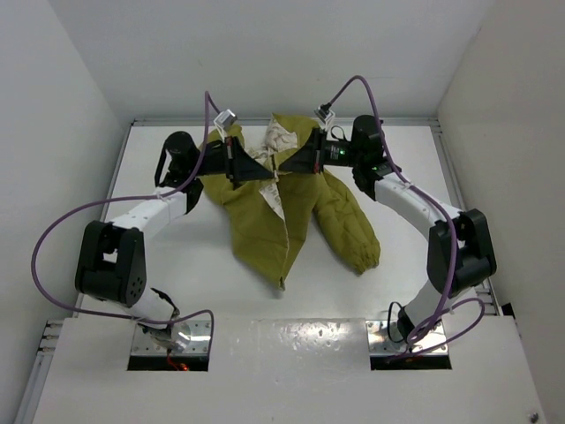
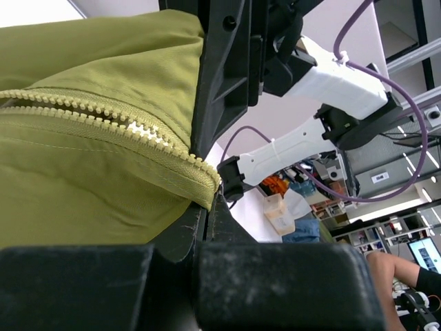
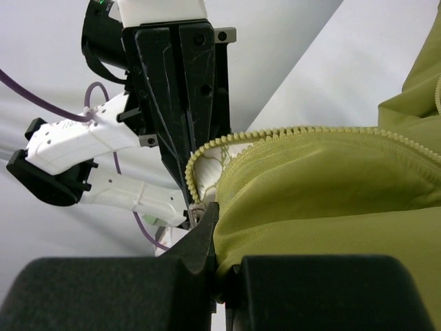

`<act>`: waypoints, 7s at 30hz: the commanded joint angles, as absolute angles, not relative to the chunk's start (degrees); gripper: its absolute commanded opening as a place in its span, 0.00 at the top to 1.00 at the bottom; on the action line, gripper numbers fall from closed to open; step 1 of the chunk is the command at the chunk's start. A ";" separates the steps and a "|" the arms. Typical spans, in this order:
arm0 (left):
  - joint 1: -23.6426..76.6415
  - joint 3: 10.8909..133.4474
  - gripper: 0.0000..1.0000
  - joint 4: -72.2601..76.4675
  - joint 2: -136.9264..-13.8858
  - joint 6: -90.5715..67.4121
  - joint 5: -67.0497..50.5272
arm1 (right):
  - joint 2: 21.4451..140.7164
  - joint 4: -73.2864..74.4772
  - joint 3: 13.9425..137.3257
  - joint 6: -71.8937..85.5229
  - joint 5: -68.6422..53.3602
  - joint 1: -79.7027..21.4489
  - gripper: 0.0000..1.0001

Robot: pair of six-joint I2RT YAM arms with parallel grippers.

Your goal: Zip up the jacket

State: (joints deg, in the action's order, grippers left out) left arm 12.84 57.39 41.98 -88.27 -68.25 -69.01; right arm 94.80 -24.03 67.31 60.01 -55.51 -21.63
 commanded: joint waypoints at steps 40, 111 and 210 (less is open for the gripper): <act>9.14 54.14 1.00 52.82 -86.31 -77.33 -66.27 | 96.94 -37.44 68.55 69.34 -52.12 -23.03 1.00; 8.53 50.89 1.00 56.51 -84.73 -81.56 -62.84 | 97.82 -39.20 68.91 71.81 -51.68 -25.05 1.00; 28.47 74.27 0.52 -38.85 -73.30 -28.91 -23.91 | 84.64 12.04 64.07 41.31 -46.49 -29.27 1.00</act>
